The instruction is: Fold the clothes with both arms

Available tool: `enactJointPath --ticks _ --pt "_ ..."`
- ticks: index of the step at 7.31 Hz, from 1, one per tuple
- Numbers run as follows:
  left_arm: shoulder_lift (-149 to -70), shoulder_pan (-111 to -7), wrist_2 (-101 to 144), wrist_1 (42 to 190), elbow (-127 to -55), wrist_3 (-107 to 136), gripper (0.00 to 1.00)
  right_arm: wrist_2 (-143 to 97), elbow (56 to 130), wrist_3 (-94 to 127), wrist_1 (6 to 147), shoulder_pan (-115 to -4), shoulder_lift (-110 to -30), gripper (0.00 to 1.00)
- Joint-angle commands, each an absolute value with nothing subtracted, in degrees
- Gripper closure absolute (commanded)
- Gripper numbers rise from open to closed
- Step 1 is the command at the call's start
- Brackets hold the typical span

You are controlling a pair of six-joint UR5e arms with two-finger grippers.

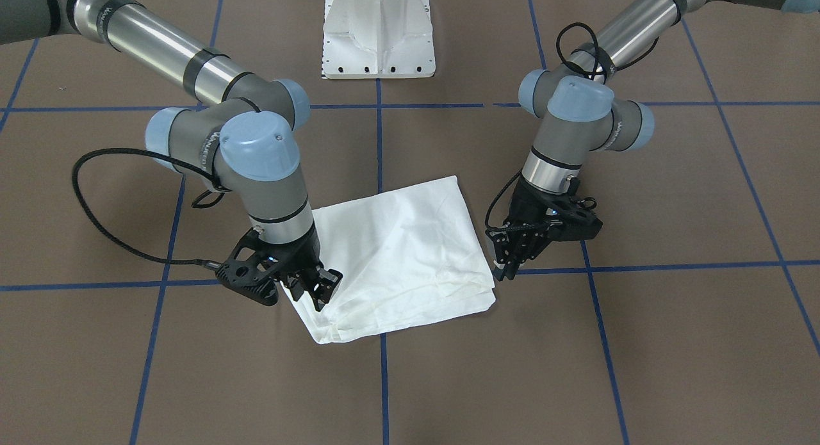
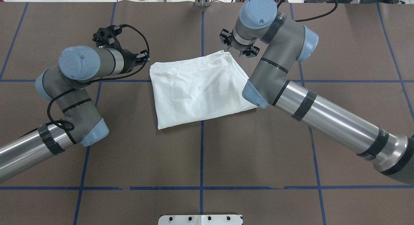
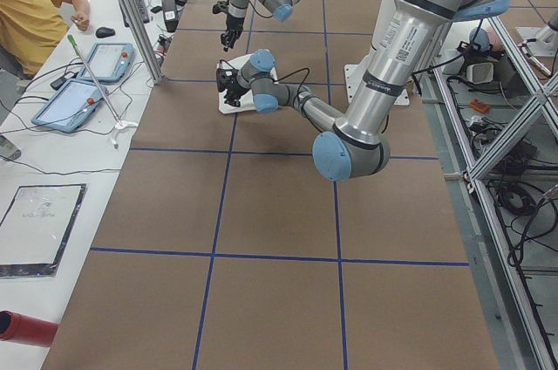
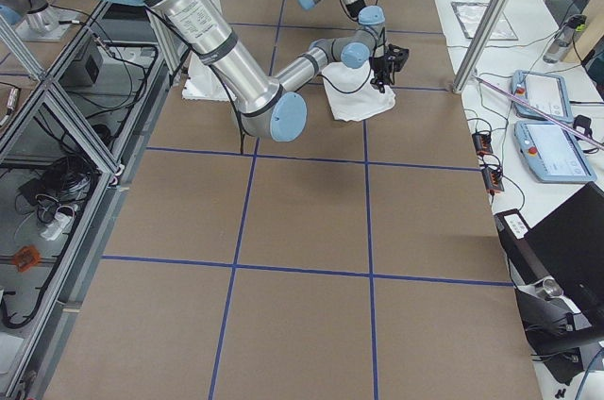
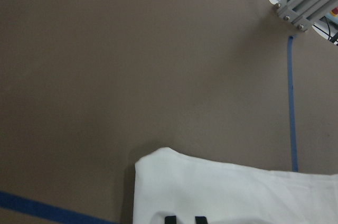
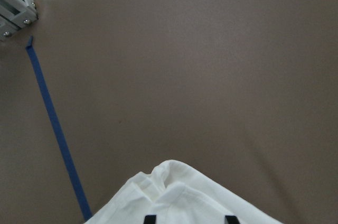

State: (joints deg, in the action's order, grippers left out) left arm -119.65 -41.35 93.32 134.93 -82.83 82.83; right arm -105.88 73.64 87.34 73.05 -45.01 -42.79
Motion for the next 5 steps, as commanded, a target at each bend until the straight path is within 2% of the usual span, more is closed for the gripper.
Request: enactJointPath --ticks 1,3,4,5 --pt "-119.4 -43.0 95.1 136.3 -82.9 80.8 0.0 -110.2 73.7 79.9 73.0 -48.9 -44.9 0.0" --pt "-116.6 -47.4 102.4 135.9 -85.9 75.8 0.0 -110.6 76.7 74.0 72.7 -50.8 -50.7 0.0" --pt "-114.3 -50.4 105.8 135.4 -88.2 67.3 0.0 -111.8 81.7 67.1 72.8 -52.7 -56.8 0.0" --pt "-110.4 -52.7 108.3 135.2 -91.3 61.1 0.0 -115.0 83.4 60.1 72.8 -55.9 -61.4 0.0"
